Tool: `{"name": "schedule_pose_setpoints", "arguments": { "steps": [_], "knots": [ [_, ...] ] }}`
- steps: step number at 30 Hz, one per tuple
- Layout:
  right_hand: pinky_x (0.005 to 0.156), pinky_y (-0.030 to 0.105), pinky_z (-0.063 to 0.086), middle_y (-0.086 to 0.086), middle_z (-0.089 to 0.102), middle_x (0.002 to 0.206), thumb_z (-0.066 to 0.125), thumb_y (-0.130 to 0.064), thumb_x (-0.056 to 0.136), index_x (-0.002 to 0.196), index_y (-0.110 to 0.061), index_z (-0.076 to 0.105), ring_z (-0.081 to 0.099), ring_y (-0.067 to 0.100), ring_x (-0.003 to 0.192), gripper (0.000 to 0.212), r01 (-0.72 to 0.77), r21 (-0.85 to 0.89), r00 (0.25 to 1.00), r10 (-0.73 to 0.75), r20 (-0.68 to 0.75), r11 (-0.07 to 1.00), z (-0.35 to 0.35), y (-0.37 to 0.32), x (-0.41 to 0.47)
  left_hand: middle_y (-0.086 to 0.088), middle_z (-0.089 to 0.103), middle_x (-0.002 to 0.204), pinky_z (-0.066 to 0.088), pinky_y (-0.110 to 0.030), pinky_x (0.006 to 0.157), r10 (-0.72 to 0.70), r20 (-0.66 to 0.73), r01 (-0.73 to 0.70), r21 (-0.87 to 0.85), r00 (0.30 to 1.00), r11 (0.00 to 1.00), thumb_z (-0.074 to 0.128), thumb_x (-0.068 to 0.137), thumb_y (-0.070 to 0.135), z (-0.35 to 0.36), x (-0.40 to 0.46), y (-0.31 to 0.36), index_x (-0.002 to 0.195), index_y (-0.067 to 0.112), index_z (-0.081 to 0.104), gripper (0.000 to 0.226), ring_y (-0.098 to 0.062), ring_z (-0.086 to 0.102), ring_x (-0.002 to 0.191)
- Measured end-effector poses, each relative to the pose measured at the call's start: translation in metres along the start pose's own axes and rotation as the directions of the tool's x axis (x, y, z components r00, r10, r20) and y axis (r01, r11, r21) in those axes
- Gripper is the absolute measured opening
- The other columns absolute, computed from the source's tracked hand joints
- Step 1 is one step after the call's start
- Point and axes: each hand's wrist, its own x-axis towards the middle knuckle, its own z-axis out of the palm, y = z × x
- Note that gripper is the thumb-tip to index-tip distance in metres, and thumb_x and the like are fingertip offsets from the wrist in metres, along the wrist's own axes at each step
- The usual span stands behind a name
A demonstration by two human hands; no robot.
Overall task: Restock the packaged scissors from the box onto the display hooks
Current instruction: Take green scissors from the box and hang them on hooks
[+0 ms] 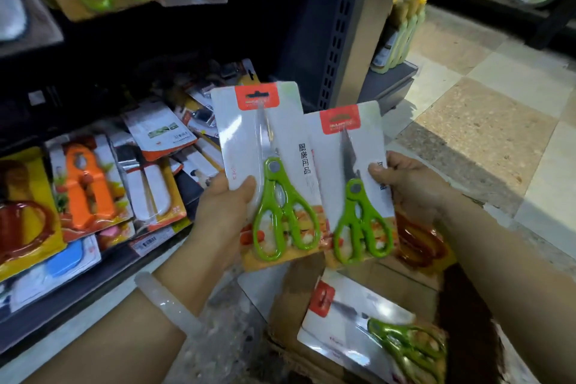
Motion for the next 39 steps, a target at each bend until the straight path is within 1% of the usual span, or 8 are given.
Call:
{"name": "schedule_pose_setpoints", "arguments": {
  "steps": [5, 9, 16, 20, 26, 31, 34, 39],
  "knots": [
    [0.063, 0.030, 0.055, 0.008, 0.069, 0.082, 0.048, -0.010, 0.095, 0.102, -0.006, 0.061, 0.064, 0.021, 0.070, 0.016, 0.151, -0.013, 0.988, -0.151, -0.035, 0.988, 0.060, -0.040, 0.018, -0.010, 0.071, 0.103, 0.054, -0.040, 0.081, 0.168, -0.026, -0.168, -0.016, 0.986, 0.986, 0.051, 0.093, 0.009, -0.036, 0.005, 0.050, 0.095, 0.019, 0.063, 0.016, -0.027, 0.068, 0.089],
    [0.075, 0.041, 0.050, 0.009, 0.069, 0.091, 0.053, -0.018, 0.094, 0.101, -0.012, 0.064, 0.062, 0.028, 0.082, 0.015, 0.274, -0.067, 0.961, -0.276, -0.023, 0.959, 0.106, -0.073, 0.037, 0.004, 0.074, 0.068, 0.055, -0.021, 0.051, 0.251, -0.128, -0.262, -0.073, 0.959, 0.962, 0.051, 0.092, 0.007, -0.070, 0.002, 0.083, 0.091, 0.013, 0.064, 0.015, -0.009, 0.069, 0.058],
    [0.085, 0.048, 0.050, 0.012, 0.071, 0.096, 0.053, -0.009, 0.092, 0.089, -0.015, 0.064, 0.065, 0.032, 0.086, 0.012, 0.487, 0.018, 0.870, -0.487, 0.075, 0.873, 0.190, -0.148, 0.037, -0.006, 0.073, 0.078, 0.054, -0.045, 0.074, 0.348, -0.394, -0.399, -0.052, 0.851, 0.915, 0.059, 0.089, 0.017, -0.110, -0.002, 0.108, 0.083, 0.017, 0.067, 0.010, -0.028, 0.066, 0.075],
    [0.086, 0.044, 0.048, 0.011, 0.067, 0.096, 0.053, -0.007, 0.092, 0.087, -0.018, 0.062, 0.061, 0.026, 0.088, 0.015, 0.558, 0.019, 0.819, -0.554, 0.147, 0.830, 0.224, -0.186, 0.045, -0.005, 0.070, 0.072, 0.048, -0.034, 0.063, 0.352, -0.470, -0.443, -0.094, 0.809, 0.892, 0.058, 0.089, 0.010, -0.118, -0.007, 0.113, 0.079, 0.018, 0.065, 0.014, -0.024, 0.061, 0.069],
    [0.071, 0.032, 0.047, 0.002, 0.063, 0.087, 0.049, -0.009, 0.095, 0.087, -0.020, 0.058, 0.058, 0.018, 0.078, 0.016, 0.599, 0.108, 0.762, -0.606, 0.227, 0.794, 0.259, -0.227, 0.055, -0.008, 0.072, 0.074, 0.051, -0.037, 0.068, 0.344, -0.468, -0.446, -0.124, 0.814, 0.886, 0.058, 0.089, 0.011, -0.122, -0.003, 0.109, 0.084, 0.014, 0.066, 0.011, -0.028, 0.063, 0.070],
    [0.086, 0.048, 0.046, 0.013, 0.062, 0.093, 0.050, -0.008, 0.093, 0.092, -0.013, 0.058, 0.056, 0.028, 0.090, 0.009, 0.553, 0.180, 0.795, -0.580, 0.178, 0.813, 0.274, -0.244, 0.064, 0.000, 0.073, 0.068, 0.049, -0.030, 0.057, 0.336, -0.436, -0.452, -0.192, 0.835, 0.871, 0.055, 0.091, 0.012, -0.117, -0.004, 0.114, 0.089, 0.014, 0.065, 0.011, -0.021, 0.067, 0.066],
    [0.089, 0.052, 0.047, 0.013, 0.062, 0.088, 0.052, -0.008, 0.092, 0.082, -0.014, 0.058, 0.057, 0.028, 0.088, 0.013, 0.549, 0.154, 0.808, -0.569, 0.154, 0.821, 0.277, -0.245, 0.067, 0.005, 0.073, 0.064, 0.052, -0.027, 0.053, 0.330, -0.421, -0.435, -0.180, 0.845, 0.882, 0.055, 0.091, 0.013, -0.115, -0.001, 0.114, 0.088, 0.017, 0.065, 0.011, -0.013, 0.069, 0.059],
    [0.085, 0.044, 0.048, 0.009, 0.063, 0.086, 0.052, -0.006, 0.092, 0.083, -0.016, 0.060, 0.058, 0.026, 0.085, 0.016, 0.581, 0.176, 0.791, -0.602, 0.109, 0.795, 0.274, -0.246, 0.069, -0.003, 0.075, 0.077, 0.055, -0.038, 0.072, 0.340, -0.405, -0.430, -0.154, 0.848, 0.890, 0.056, 0.091, 0.017, -0.115, 0.002, 0.113, 0.094, 0.017, 0.067, 0.011, -0.026, 0.070, 0.075]
  ]
}}
